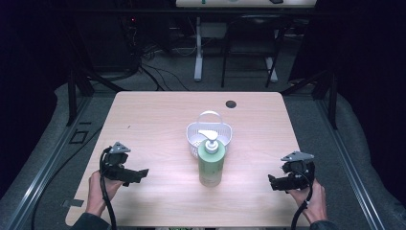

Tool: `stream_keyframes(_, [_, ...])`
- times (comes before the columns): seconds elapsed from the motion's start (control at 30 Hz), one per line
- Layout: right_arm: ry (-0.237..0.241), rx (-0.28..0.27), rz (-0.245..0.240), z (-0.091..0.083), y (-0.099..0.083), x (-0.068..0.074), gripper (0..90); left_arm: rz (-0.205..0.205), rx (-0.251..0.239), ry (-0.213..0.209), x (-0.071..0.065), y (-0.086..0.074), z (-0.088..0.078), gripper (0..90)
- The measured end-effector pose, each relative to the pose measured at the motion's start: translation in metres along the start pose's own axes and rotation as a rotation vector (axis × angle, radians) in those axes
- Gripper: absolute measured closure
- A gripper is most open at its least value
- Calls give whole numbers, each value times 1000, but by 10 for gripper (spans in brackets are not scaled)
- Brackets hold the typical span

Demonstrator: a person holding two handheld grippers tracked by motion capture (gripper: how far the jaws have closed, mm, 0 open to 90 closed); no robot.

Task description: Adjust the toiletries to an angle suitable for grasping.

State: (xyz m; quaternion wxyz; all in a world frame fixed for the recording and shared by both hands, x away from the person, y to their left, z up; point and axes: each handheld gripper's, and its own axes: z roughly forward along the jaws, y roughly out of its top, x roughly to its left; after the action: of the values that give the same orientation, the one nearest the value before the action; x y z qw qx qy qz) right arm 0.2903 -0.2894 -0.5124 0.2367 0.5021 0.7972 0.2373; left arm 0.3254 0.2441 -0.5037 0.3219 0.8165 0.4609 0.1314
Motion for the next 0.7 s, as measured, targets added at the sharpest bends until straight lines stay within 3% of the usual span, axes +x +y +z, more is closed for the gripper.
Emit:
stream_keyframes(0.27, [37, -13, 9, -3, 3, 0, 0, -23, -5, -29, 0, 2, 2, 0])
stream_keyframes(0.7, [83, -46, 6, -10, 8, 5, 0, -6, -1, -49, 0, 4, 1, 0])
